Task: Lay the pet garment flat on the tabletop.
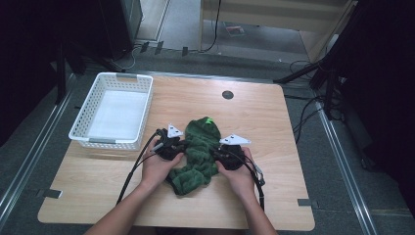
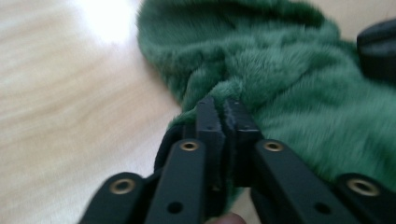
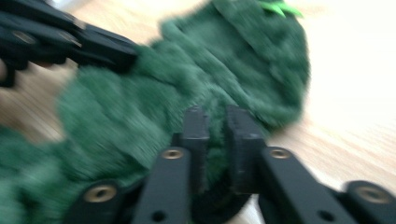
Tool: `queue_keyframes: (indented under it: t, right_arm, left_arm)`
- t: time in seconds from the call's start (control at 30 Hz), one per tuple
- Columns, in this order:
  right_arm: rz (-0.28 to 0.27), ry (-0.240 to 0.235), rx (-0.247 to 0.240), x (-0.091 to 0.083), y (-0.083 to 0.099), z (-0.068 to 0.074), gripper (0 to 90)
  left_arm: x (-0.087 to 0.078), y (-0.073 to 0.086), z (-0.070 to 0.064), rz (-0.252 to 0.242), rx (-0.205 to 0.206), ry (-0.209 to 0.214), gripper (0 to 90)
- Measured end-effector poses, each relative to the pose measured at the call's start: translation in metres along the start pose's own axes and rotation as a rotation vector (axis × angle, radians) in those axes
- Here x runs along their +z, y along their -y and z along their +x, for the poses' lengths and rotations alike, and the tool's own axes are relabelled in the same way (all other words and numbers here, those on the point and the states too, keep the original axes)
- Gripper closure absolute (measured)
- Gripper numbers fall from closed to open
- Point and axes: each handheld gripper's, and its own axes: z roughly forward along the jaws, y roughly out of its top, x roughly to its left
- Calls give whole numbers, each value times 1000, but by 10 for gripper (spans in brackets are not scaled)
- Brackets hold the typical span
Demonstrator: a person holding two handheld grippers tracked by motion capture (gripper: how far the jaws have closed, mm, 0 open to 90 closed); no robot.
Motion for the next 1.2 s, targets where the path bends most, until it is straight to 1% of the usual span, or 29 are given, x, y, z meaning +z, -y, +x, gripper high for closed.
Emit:
queue_keyframes:
  t: [0.03,0.1,0.17,0.2,0.27,0.33,0.4,0.43,0.47,0.5,0.53,0.57,0.6,0.67,0.7,0.73,0.77,0.8,0.83,0.87,0.9,0.97,1.0,1.03,1.07,1.1,1.13,1.2]
  right_arm:
    - [9,14,-12,1,3,-1,838]
    - [20,18,-4,2,9,-4,881]
    - [38,47,-30,3,12,-8,900]
    - [36,45,-18,2,13,-11,900]
    - [29,45,7,0,13,-15,898]
    - [5,48,29,-5,11,-18,852]
    - [-25,55,50,-10,9,-21,819]
    - [-38,52,66,-11,8,-23,797]
    - [-56,39,89,-13,7,-24,777]
    - [-78,37,95,-13,6,-26,769]
    - [-76,45,89,-13,2,-27,756]
    - [-74,59,91,-11,-4,-29,746]
    - [-100,69,101,-10,-11,-31,735]
    - [-131,54,126,-5,-27,-34,674]
    - [-118,43,124,1,-35,-36,624]
    - [-88,33,128,8,-41,-36,582]
    - [-52,16,127,15,-47,-37,570]
    - [-29,11,116,22,-50,-37,573]
    - [-13,27,101,27,-52,-36,586]
    - [8,44,89,31,-51,-36,593]
    - [27,48,83,35,-50,-36,593]
    - [69,25,56,40,-44,-37,591]
    - [91,18,28,42,-41,-37,581]
    - [109,27,4,43,-38,-37,569]
    - [119,44,-16,44,-36,-38,573]
    - [121,69,-26,46,-34,-38,578]
    - [112,88,-27,46,-33,-40,588]
    - [97,137,-8,46,-34,-43,608]
  left_arm:
    - [0,2,-1,9,6,5,889]
    - [-2,5,1,12,-8,24,895]
    - [-3,9,3,4,-27,39,896]
    - [-4,10,4,-4,-40,44,896]
    - [-6,13,4,-11,-44,63,890]
    - [-7,17,3,-26,-40,91,857]
    - [-8,19,2,-35,-43,96,836]
    - [-8,20,2,-37,-47,104,817]
    - [-8,21,2,-45,-44,110,799]
    - [-7,22,2,-56,-41,114,783]
    - [-7,23,2,-60,-27,115,772]
    - [-7,24,1,-63,-26,113,763]
    - [-8,24,1,-62,-27,113,757]
    - [-8,24,0,-64,-23,102,751]
    - [-8,24,-1,-64,-19,95,745]
    - [-8,24,-1,-65,-19,90,740]
    - [-8,25,-1,-66,-22,90,737]
    - [-9,25,0,-67,-30,86,736]
    - [-9,25,0,-69,-37,82,734]
    - [-9,26,0,-70,-41,75,733]
    - [-10,26,-1,-74,-38,63,731]
    - [-10,26,-4,-78,-28,33,726]
    - [-10,26,-5,-77,-14,19,725]
    - [-10,26,-6,-76,-10,14,725]
    - [-11,26,-7,-75,-9,12,726]
    - [-11,26,-6,-77,-12,13,725]
    - [-11,26,-5,-79,-15,16,726]
    - [-11,26,-4,-78,-25,24,728]
